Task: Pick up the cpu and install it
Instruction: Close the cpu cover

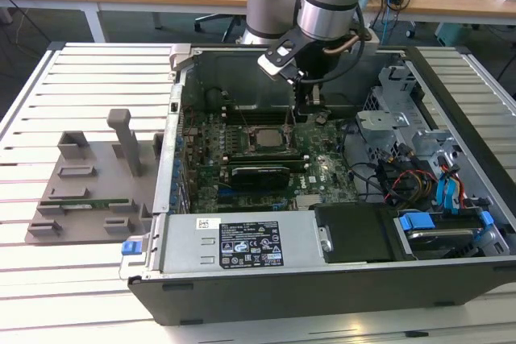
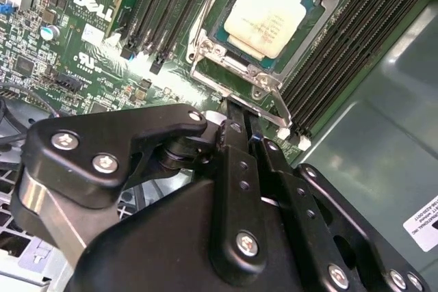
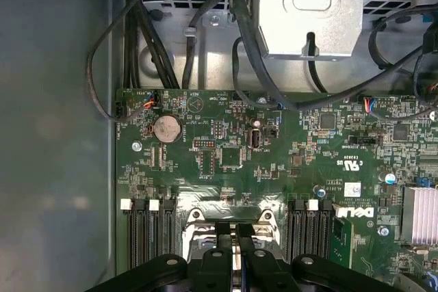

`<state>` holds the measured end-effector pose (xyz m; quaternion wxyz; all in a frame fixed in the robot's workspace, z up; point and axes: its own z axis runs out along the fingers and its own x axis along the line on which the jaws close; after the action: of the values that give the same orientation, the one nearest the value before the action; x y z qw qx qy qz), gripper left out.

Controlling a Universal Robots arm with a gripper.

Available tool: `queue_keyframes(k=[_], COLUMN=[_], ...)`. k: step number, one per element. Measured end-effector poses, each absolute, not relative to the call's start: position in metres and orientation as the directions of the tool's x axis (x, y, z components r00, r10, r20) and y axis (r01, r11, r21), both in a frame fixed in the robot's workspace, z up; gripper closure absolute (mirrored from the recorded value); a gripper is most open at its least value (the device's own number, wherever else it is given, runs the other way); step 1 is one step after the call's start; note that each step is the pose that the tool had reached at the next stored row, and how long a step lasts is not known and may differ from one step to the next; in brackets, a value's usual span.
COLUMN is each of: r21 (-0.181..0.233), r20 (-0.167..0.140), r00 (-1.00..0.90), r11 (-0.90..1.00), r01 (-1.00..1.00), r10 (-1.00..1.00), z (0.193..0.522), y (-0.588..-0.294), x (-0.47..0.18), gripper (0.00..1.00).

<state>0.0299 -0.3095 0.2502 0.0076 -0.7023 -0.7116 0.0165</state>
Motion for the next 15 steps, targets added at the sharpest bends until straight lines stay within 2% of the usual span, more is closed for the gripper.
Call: queue_keyframes(k=[15], r21=[-0.034], r20=[-0.012], r00=[-0.013], r11=[0.013], r01=[0.999], r10=[1.000], z=[0.2495], y=[-0.3095], x=[0.0245], gripper=[0.83])
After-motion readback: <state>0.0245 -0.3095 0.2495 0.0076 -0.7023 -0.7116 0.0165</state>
